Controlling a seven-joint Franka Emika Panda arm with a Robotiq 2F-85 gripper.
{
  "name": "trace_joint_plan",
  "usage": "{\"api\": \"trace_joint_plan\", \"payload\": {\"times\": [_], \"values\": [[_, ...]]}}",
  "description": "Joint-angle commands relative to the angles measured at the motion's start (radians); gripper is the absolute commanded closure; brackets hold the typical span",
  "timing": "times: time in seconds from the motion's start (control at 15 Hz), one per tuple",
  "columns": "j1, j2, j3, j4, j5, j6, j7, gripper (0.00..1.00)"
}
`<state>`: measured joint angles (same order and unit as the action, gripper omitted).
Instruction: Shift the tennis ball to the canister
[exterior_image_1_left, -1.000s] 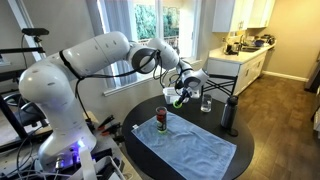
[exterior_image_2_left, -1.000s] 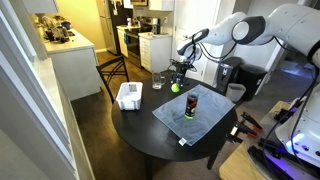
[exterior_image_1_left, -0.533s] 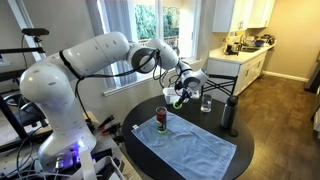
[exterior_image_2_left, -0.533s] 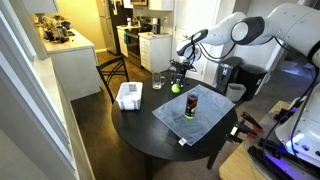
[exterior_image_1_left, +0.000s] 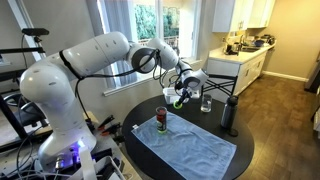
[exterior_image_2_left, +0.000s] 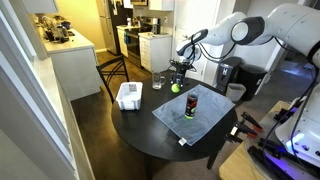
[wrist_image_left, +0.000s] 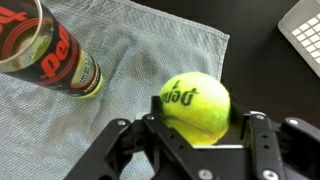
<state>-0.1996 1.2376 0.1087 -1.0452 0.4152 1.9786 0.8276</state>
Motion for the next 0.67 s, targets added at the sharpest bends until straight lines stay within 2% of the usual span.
{"api": "trace_joint_plan", "payload": {"times": [0.0,0.2,0.4,0.47,0.6], "values": [[0.004,-0.089,0.009,-0.083,-0.001,0.05,-0.045,0.59],[0.022,-0.177,0.012,-0.155,-0.016,0.076,-0.086,0.59],[0.046,-0.29,0.018,-0.274,-0.035,0.065,-0.139,0.59],[0.072,-0.319,-0.011,-0.301,-0.009,0.055,-0.166,0.59],[0.095,-0.388,-0.011,-0.383,-0.006,0.032,-0.208,0.59]]}}
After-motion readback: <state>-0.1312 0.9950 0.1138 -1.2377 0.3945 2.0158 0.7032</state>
